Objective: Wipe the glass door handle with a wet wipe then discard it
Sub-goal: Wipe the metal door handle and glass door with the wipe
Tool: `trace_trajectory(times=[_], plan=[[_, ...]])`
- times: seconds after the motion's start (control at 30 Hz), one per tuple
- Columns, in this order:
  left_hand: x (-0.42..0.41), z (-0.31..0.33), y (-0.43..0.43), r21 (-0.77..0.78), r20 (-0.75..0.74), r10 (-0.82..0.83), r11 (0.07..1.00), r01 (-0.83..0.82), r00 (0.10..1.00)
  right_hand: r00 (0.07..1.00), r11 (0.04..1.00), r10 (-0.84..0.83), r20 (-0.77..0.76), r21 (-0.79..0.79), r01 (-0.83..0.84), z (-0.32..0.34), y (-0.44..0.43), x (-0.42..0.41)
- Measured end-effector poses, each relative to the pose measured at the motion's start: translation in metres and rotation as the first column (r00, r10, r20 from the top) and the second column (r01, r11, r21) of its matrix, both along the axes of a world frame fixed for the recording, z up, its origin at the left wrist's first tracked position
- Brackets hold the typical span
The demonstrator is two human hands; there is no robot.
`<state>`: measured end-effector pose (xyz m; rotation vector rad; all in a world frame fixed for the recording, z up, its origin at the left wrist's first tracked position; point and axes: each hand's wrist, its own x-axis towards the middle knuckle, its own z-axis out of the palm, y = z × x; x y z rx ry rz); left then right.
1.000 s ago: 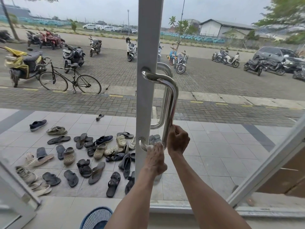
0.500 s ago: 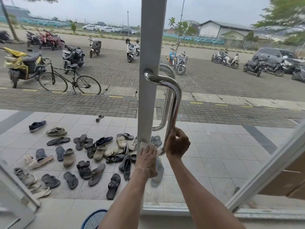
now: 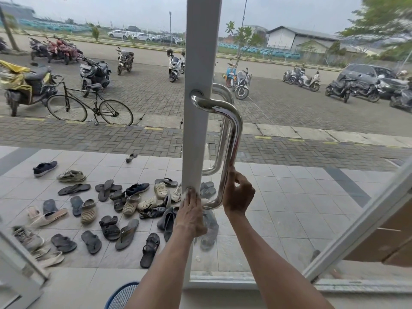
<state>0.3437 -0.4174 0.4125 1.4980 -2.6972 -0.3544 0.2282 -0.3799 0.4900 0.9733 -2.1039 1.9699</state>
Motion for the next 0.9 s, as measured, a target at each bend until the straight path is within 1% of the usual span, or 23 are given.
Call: trace_trajectory(times=[0.1,0.17,0.27,0.37,0.43,0.47,0.53,0.57,0.63,0.67,0.7,0.73,0.77,0.8,0.83,0.87,0.9], plan=[[-0.005,-0.017,0.020,-0.085,0.004,-0.140,0.987,0.140,0.990,1.000,1.000,-0.008,-0.009,-0.003,0.008,-0.001,-0.001,-0.001],[-0.005,-0.023,0.020,-0.099,-0.007,-0.130,0.987,0.129,0.991,1.000,1.000,-0.027,-0.014,-0.002,0.027,-0.002,-0.002,0.001],[-0.005,-0.017,0.011,-0.049,-0.058,-0.018,0.999,0.015,0.998,0.999,0.999,-0.036,-0.035,0.013,0.037,-0.002,-0.003,0.000],[-0.009,-0.006,0.001,0.048,-0.151,0.100,0.994,-0.093,0.984,0.999,0.999,-0.026,-0.044,0.027,0.027,-0.004,-0.003,-0.003],[-0.012,-0.002,-0.001,0.153,-0.268,0.194,0.976,-0.158,0.944,0.999,0.999,-0.020,-0.048,0.027,0.021,-0.004,-0.003,-0.005],[-0.014,-0.002,0.000,0.224,-0.359,0.250,0.958,-0.177,0.899,0.998,0.999,-0.019,-0.056,0.030,0.021,-0.004,-0.003,-0.006],[-0.017,-0.007,0.009,0.360,-0.536,0.358,0.916,-0.176,0.765,0.997,0.999,-0.014,-0.073,0.039,0.017,-0.004,-0.003,-0.006],[-0.019,-0.011,0.016,0.387,-0.621,0.398,0.905,-0.177,0.675,0.997,0.999,-0.014,-0.077,0.039,0.017,-0.004,-0.003,-0.006],[-0.024,-0.016,0.029,0.441,-0.746,0.482,0.875,-0.202,0.460,0.997,0.999,-0.026,-0.070,0.037,0.028,-0.003,-0.003,-0.003],[-0.026,-0.016,0.033,0.503,-0.775,0.536,0.844,-0.187,0.334,0.997,0.999,-0.035,-0.066,0.032,0.037,-0.002,-0.004,-0.001],[-0.028,-0.014,0.037,0.577,-0.781,0.593,0.805,-0.135,0.195,0.997,0.998,-0.047,-0.067,0.028,0.049,-0.003,-0.005,-0.001],[-0.029,-0.013,0.039,0.648,-0.758,0.650,0.760,-0.050,0.050,0.996,0.998,-0.060,-0.069,0.025,0.061,-0.003,-0.005,0.001],[-0.028,-0.010,0.038,0.700,-0.709,0.702,0.712,0.052,-0.072,0.995,0.997,-0.070,-0.071,0.025,0.072,-0.003,-0.006,0.001],[-0.027,-0.007,0.035,0.732,-0.647,0.746,0.666,0.146,-0.159,0.995,0.997,-0.073,-0.072,0.027,0.075,-0.003,-0.006,0.002],[-0.024,-0.001,0.030,0.746,-0.588,0.777,0.629,0.221,-0.225,0.995,0.997,-0.071,-0.074,0.026,0.073,-0.003,-0.006,0.002],[-0.019,0.003,0.022,0.756,-0.533,0.801,0.596,0.272,-0.274,0.995,0.998,-0.064,-0.074,0.021,0.066,-0.003,-0.006,0.001],[-0.015,0.007,0.011,0.764,-0.492,0.816,0.571,0.299,-0.303,0.996,0.998,-0.056,-0.076,0.013,0.057,-0.004,-0.005,0.000]])
